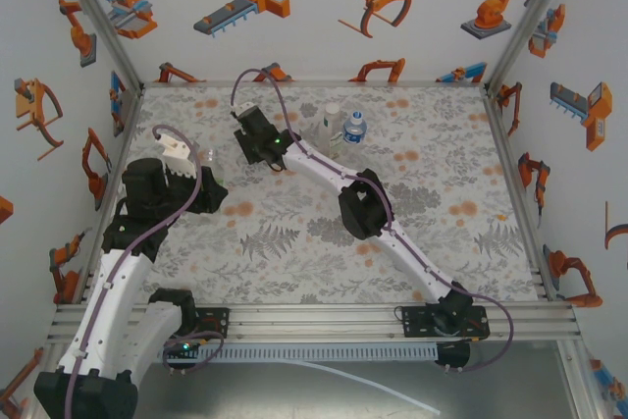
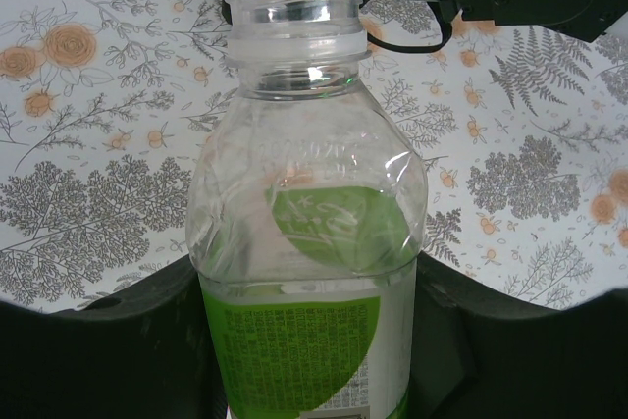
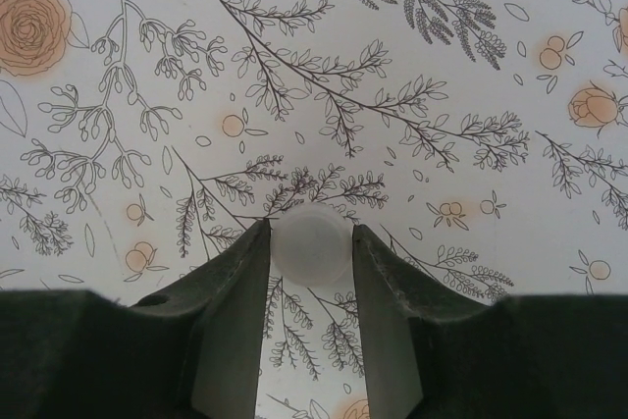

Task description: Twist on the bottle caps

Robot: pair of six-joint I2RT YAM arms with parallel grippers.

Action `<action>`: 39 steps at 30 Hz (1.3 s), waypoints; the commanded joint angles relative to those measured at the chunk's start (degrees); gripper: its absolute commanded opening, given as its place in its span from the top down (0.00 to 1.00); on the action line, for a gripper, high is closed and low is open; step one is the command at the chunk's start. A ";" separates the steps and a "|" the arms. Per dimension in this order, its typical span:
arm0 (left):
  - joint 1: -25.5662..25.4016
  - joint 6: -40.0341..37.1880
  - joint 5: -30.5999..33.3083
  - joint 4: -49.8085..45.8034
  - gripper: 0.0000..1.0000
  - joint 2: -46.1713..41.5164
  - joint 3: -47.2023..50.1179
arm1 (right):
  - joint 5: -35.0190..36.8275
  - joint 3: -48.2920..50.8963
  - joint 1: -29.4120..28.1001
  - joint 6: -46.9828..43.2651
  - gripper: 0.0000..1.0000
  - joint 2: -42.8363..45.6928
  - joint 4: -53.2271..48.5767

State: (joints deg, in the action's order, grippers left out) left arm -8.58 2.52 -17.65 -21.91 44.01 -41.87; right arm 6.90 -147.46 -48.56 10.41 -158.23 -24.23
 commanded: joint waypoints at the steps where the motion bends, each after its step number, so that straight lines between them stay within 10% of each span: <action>1: 0.32 -0.64 -1.10 0.00 0.92 -0.21 -0.32 | -0.13 -2.13 -0.21 -0.58 0.64 -1.12 -2.50; 11: 0.40 -0.42 -1.07 -0.50 0.92 -0.36 -0.32 | 2.00 10.92 -1.79 0.19 0.64 9.13 -3.45; 39: -2.52 -2.50 1.10 -2.70 0.92 0.80 -0.58 | 8.09 96.45 -2.86 20.38 0.65 74.30 2.59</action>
State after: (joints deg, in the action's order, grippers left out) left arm -10.48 1.63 -17.26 -24.18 44.88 -41.87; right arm 12.40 -54.11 -51.16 27.05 -87.77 -22.72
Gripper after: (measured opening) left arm 0.524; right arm 0.365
